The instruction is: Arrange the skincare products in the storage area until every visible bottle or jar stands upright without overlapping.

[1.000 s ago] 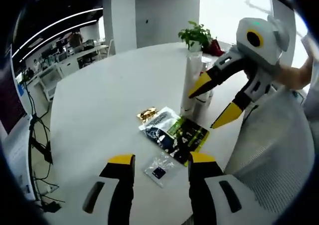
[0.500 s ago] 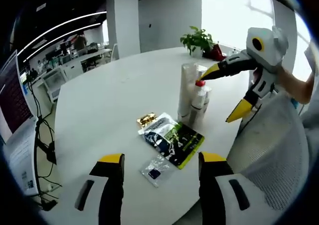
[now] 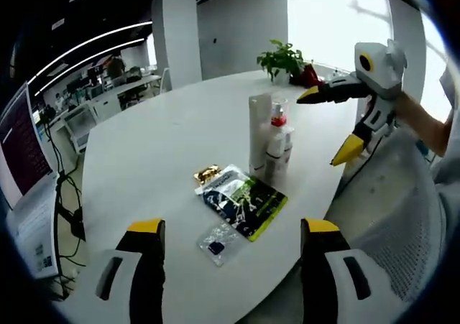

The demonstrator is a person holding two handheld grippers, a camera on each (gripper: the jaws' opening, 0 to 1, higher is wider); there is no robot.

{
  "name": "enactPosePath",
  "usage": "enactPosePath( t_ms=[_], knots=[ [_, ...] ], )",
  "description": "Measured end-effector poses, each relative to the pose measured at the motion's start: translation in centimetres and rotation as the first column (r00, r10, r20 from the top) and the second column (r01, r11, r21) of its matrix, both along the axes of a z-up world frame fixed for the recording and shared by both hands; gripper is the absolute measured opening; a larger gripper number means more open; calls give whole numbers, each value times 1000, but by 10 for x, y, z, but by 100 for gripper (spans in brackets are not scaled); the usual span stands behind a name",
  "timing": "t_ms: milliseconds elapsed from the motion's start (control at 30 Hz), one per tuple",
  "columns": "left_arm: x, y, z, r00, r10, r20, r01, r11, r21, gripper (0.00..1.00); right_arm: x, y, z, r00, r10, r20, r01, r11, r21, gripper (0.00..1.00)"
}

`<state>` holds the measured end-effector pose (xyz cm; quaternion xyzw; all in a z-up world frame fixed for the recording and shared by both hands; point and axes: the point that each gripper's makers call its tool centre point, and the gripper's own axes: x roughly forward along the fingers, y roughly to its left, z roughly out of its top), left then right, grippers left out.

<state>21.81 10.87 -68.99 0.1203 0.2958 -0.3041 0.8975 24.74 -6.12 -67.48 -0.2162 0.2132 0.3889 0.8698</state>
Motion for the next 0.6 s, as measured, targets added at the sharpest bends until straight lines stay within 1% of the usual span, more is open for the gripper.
enactPosePath(
  t_ms=[133,400,600],
  knots=[
    [-4,-1,0,1000,-2,8,1,1000,12,77,-3,-6,-2,1000,-14,-11,14,1000,0,90],
    [-12,-3,-3,1000,10,1,-10,1000,-1,85,-8,-16,-3,999,-33,-9,33,999,2,98],
    [-18,-5,-5,1000,26,-2,-26,1000,-3,92,-16,-17,-7,999,-30,-28,30,1000,4,99]
  ],
)
